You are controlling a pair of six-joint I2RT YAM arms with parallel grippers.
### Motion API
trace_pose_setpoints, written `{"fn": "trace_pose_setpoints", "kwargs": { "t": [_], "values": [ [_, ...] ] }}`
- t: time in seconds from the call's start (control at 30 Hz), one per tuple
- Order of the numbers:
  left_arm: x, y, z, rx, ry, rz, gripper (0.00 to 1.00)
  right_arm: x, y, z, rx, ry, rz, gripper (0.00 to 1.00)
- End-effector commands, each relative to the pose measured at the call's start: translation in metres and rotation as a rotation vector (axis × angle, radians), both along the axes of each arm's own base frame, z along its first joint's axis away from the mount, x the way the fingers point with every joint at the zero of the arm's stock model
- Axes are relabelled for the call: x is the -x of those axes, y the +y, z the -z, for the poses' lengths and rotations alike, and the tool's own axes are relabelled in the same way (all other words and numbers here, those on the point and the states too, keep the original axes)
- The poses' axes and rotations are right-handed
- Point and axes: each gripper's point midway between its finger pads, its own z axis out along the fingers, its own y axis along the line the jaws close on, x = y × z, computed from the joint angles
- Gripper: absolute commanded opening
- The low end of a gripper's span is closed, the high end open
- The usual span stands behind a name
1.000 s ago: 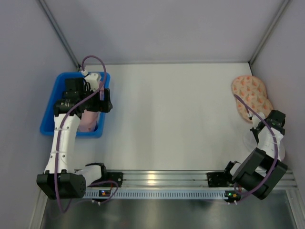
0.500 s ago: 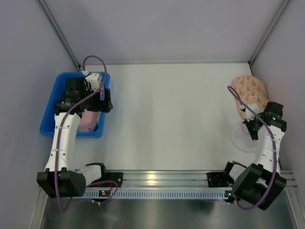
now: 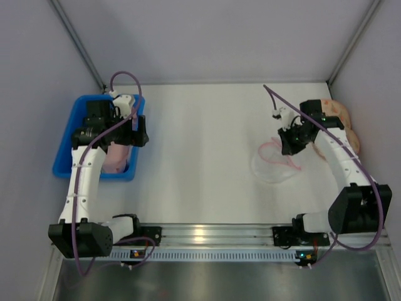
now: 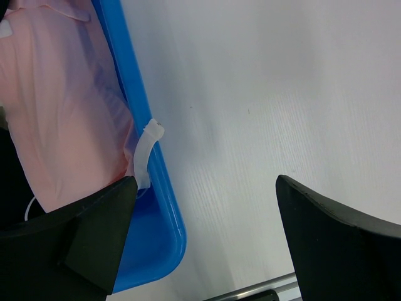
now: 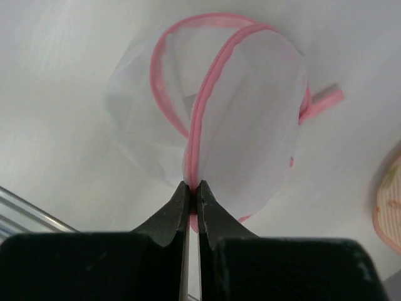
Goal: Place the bra in the laundry bag and zip it closed
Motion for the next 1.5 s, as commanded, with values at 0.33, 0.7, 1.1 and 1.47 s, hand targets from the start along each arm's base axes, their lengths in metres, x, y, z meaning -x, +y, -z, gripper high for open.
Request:
{"fn": "trace_pose_setpoints", "kwargs": {
  "t": [0.33, 0.7, 1.1, 1.47],
  "values": [
    [-0.013, -0.046, -0.033, 0.155, -0.087, 0.277, 0.99, -0.057, 0.144, -0.063, -0.719, 0.114, -0.1, 0.0],
    [-0.027, -0.129, 0.016, 0.189, 0.079, 0.441, 0.85, -0.084, 0.119, -0.046, -1.088, 0.234, 0.172, 0.0],
    [-0.054, -0.174, 0.069, 0.25, 0.277, 0.371, 0.66, -0.083, 0.046, 0.005, -1.108, 0.135, 0.545, 0.0],
    [-0.04, -0.199, 0.116, 0.302, 0.489, 0.282, 0.56, -0.06, 0.047, 0.005, -1.139, 0.1, 0.552, 0.0]
  ]
}}
